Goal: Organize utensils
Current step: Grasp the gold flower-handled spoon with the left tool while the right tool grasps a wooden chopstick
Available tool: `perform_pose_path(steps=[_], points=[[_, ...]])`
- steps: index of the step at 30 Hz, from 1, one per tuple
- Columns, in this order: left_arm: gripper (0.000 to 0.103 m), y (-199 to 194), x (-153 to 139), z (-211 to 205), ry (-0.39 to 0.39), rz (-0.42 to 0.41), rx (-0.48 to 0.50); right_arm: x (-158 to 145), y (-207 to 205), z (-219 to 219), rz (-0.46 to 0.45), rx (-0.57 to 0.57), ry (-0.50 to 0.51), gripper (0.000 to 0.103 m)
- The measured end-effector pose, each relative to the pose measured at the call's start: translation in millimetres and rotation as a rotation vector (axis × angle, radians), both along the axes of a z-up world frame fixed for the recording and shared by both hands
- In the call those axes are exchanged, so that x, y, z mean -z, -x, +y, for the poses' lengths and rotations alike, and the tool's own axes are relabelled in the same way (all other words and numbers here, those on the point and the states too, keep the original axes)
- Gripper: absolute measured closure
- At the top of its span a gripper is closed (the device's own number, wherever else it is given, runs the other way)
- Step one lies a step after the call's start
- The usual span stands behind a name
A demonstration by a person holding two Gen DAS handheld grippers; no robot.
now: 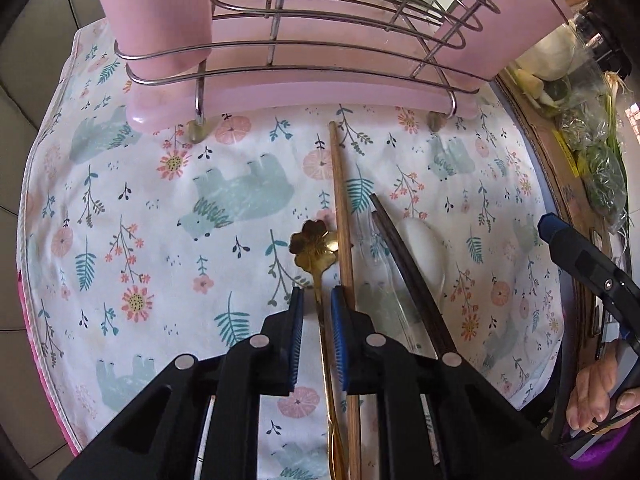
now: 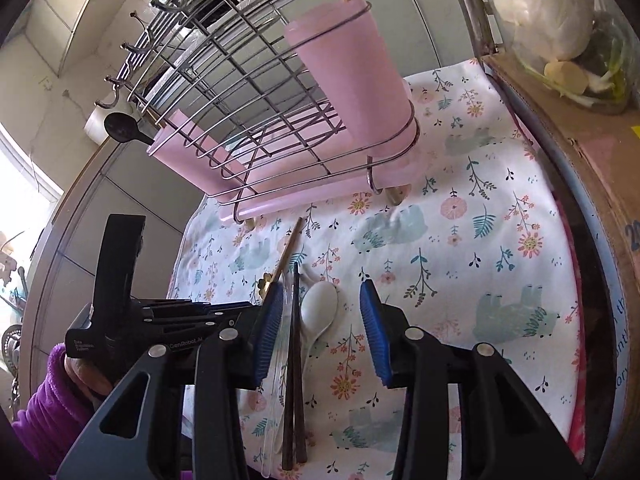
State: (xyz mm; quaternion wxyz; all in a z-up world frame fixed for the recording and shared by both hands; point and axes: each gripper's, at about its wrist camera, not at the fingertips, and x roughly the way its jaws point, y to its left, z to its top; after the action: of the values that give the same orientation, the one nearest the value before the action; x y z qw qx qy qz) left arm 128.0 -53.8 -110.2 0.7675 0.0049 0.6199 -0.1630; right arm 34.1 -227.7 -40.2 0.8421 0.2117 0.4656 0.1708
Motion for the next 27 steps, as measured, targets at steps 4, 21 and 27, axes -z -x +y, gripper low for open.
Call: perform_pose_path(steps=[4, 21, 27], points=[[0.094, -0.4, 1.7, -8.6, -0.04, -0.024, 0.006, 2.8, -1.1, 3.9, 0.009, -0.015, -0.001, 0.062], [0.101, 3.1, -9.4, 76.7, -0.046, -0.058, -0.232, 21.4, -21.4, 32.5, 0.138, -0.098, -0.126, 0.079], [0.1, 2.2, -2.2, 87.4, -0.027, -0.014, -0.211, 40.8, -45.3, 70.6, 0.279, -0.161, -0.161, 0.079]])
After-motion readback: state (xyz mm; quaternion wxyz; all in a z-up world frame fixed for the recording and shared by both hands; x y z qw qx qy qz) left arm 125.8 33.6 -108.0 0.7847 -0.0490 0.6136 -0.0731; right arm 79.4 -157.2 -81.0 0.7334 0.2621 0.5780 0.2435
